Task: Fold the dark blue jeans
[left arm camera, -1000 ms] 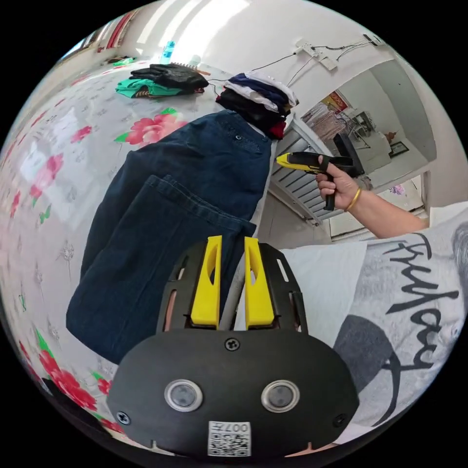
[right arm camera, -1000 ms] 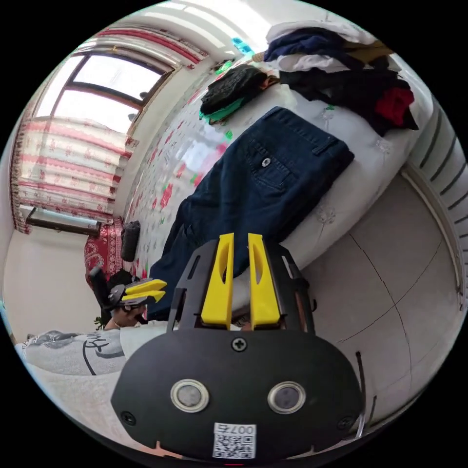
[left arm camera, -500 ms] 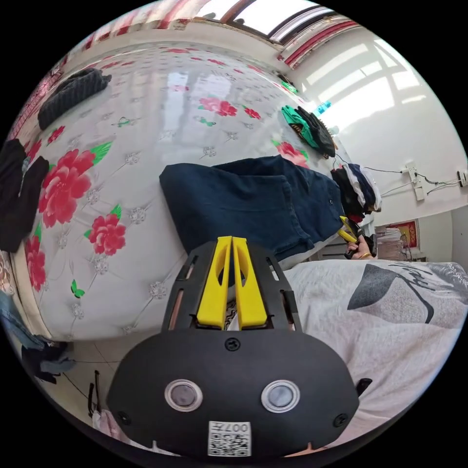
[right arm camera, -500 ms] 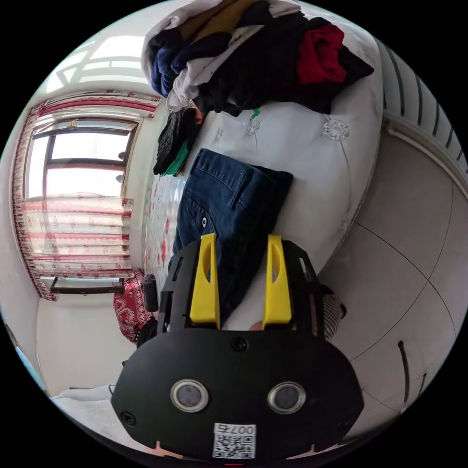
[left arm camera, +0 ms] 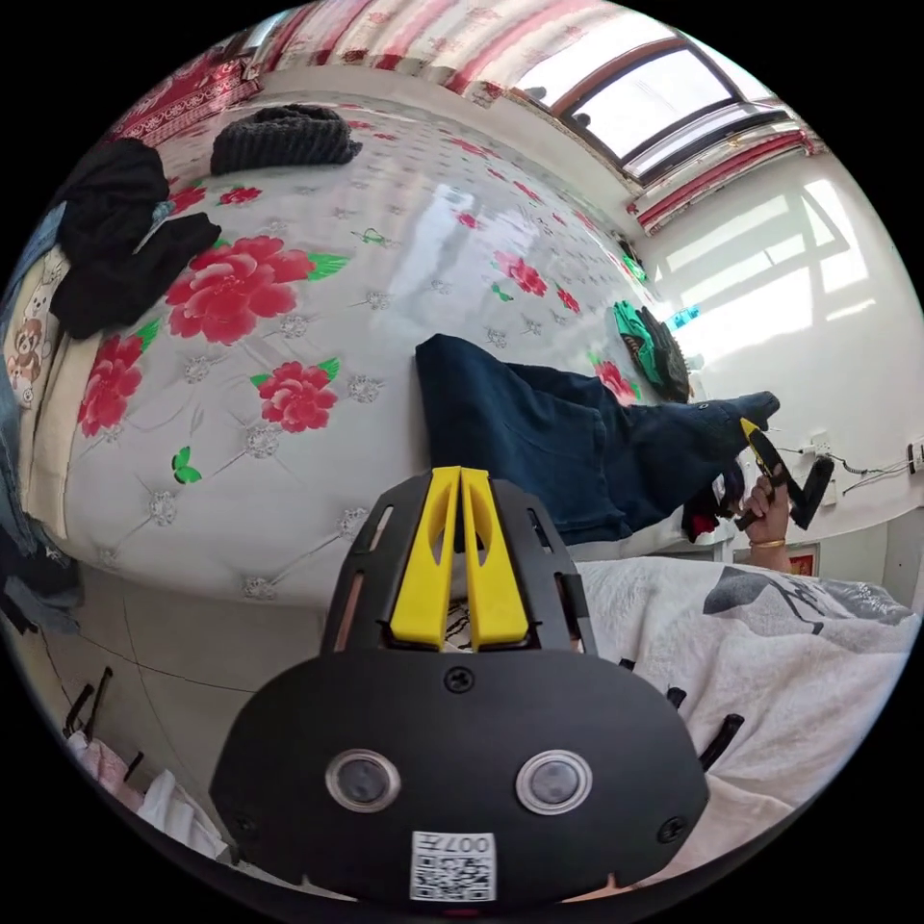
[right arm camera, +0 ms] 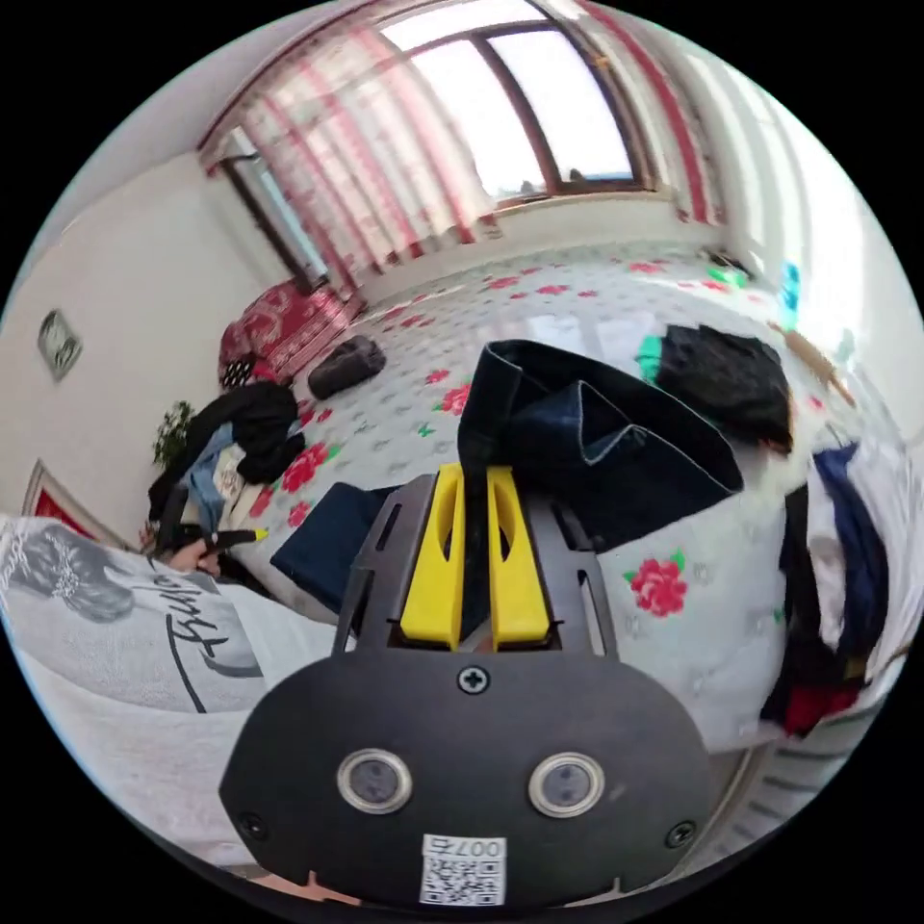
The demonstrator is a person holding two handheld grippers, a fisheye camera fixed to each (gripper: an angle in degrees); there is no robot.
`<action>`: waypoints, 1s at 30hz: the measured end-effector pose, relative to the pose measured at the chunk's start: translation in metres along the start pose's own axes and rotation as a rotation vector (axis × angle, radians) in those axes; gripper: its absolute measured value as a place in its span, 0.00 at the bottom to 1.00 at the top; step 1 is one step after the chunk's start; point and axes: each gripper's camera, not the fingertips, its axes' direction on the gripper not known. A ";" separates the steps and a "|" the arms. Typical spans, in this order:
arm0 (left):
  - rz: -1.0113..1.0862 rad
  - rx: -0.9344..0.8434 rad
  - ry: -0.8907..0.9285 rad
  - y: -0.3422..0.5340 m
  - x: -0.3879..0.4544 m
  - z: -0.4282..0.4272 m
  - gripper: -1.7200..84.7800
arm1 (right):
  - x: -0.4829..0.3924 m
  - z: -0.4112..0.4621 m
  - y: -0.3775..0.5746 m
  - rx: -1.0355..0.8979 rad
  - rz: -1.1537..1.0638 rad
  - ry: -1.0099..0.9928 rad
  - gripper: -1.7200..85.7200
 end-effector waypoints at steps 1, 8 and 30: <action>-0.005 0.007 0.006 0.001 -0.002 -0.001 0.01 | -0.037 0.016 -0.016 -0.027 -0.137 -0.040 0.04; -0.045 0.012 0.017 0.010 -0.023 -0.003 0.01 | -0.196 0.170 -0.022 -0.382 -0.544 -0.383 0.03; -0.039 -0.058 0.163 -0.090 -0.063 0.003 0.18 | -0.050 0.232 -0.030 -0.440 0.184 -0.412 0.05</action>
